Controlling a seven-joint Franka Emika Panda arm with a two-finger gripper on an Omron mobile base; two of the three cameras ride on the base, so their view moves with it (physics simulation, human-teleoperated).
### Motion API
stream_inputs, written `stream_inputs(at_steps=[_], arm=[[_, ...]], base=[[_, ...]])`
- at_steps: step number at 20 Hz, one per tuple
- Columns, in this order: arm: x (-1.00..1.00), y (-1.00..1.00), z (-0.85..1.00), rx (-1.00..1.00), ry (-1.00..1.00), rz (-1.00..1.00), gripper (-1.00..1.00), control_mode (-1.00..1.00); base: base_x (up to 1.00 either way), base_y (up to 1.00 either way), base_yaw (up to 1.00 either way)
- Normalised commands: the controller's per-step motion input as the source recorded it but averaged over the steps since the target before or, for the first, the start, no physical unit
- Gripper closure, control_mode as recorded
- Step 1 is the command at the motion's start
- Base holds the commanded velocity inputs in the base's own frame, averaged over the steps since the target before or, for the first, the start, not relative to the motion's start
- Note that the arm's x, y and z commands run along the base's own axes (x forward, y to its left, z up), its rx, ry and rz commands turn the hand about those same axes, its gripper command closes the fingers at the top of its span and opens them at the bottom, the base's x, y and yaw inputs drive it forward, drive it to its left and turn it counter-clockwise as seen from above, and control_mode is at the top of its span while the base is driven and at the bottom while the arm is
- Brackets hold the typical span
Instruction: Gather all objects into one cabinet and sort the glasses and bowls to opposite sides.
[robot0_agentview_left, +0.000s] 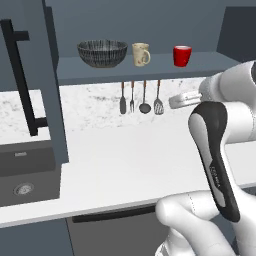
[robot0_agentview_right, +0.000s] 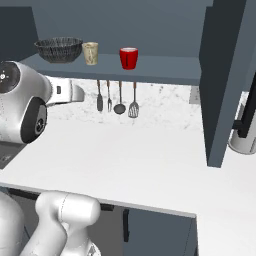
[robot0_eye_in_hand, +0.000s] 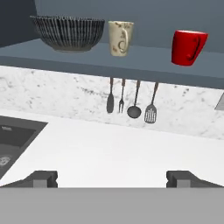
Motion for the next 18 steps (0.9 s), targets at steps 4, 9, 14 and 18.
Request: stream_inputs(at_steps=[4, 9, 14, 18], arm=[[-0.23, 0.0, 0.4, 0.0, -0.09, 0.0, -1.0, -1.0], [-0.33, 0.0, 0.2, 0.0, -0.02, 0.0, -1.0, -1.0], [-0.66, 0.0, 0.04, 0.0, -0.13, 0.0, -1.0, -1.0], [-0.53, 0.0, 0.09, 0.0, -0.11, 0.0, -1.0, -1.0]], base=[[0.0, 0.0, 0.0], [0.0, 0.0, 0.0], [0.0, 0.0, 0.0], [0.0, 0.0, 0.0]])
